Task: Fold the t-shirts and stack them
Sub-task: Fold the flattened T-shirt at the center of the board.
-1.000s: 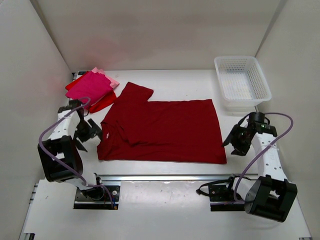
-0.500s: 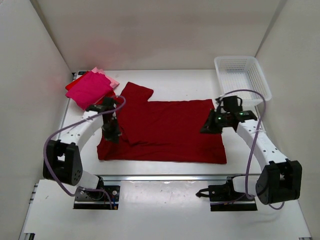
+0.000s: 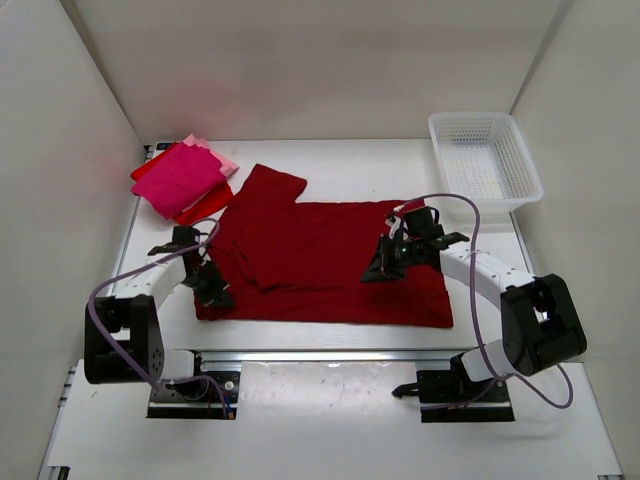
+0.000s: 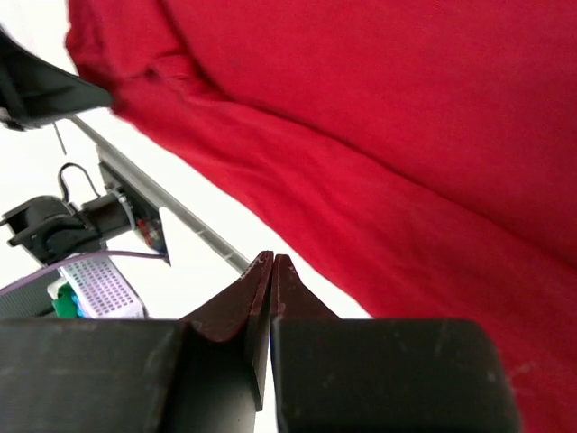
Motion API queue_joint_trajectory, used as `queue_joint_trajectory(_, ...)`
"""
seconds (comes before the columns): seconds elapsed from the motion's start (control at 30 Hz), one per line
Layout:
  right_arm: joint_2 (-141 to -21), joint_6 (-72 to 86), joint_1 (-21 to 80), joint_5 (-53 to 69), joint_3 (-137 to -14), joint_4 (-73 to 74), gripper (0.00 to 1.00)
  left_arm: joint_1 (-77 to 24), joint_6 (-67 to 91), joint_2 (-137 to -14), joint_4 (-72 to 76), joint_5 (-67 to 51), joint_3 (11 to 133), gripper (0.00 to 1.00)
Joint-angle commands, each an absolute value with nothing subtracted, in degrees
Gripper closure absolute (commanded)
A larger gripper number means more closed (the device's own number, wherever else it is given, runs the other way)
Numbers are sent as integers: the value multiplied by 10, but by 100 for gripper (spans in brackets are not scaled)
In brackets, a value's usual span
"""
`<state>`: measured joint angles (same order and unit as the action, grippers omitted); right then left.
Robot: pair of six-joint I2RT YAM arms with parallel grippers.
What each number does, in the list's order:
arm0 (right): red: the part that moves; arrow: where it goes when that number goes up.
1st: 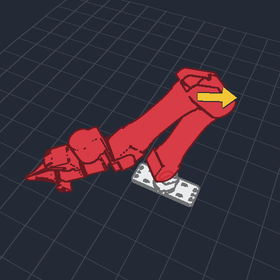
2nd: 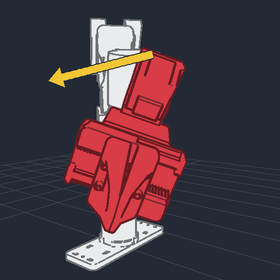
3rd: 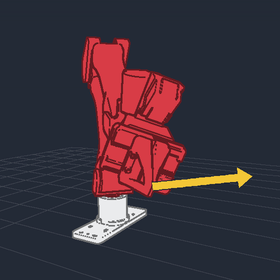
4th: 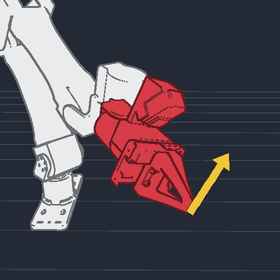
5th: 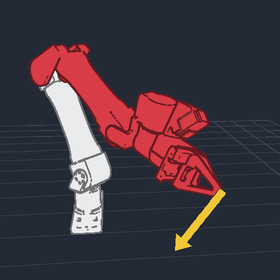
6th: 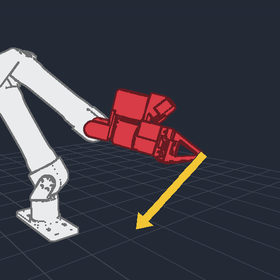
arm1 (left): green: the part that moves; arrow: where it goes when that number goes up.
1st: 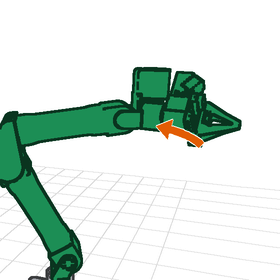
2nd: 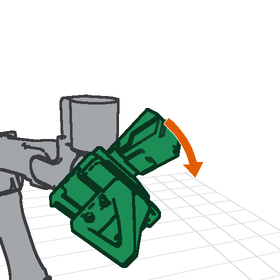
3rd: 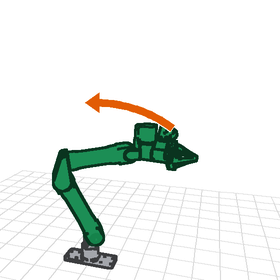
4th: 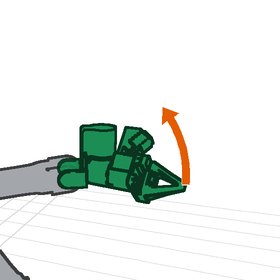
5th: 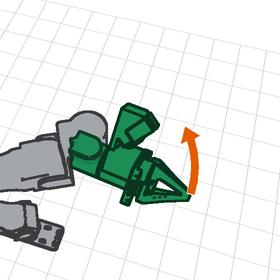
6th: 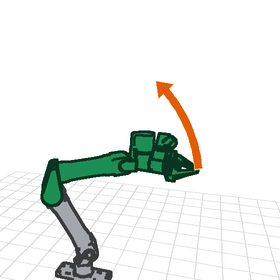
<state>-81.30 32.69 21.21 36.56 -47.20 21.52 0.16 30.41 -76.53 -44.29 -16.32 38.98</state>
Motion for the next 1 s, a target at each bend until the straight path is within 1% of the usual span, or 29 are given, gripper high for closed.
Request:
queue_joint_trajectory(0.0,-814,323,185,379,-442,163,100,36,294,-783,-397,-194,386,100)
queue_joint_trajectory(0.17,-797,318,155,388,-388,146,100,66,278,-790,-381,-205,378,100)
queue_joint_trajectory(0.33,-784,323,129,383,-318,131,99,67,230,-813,-383,-212,402,100)
queue_joint_trajectory(0.47,-762,352,74,415,-266,96,100,79,199,-824,-387,-216,410,100)
queue_joint_trajectory(0.63,-786,333,30,385,-238,103,100,99,163,-837,-410,-196,416,100)
queue_joint_trajectory(0.77,-802,354,-22,404,-214,83,100,92,157,-841,-413,-215,430,100)
queue_joint_trajectory(0.9,-805,357,-25,379,-213,95,100,92,143,-857,-425,-217,447,100)
queue_joint_trajectory(0.97,-801,358,-25,374,-211,104,100,87,141,-867,-438,-176,457,100)
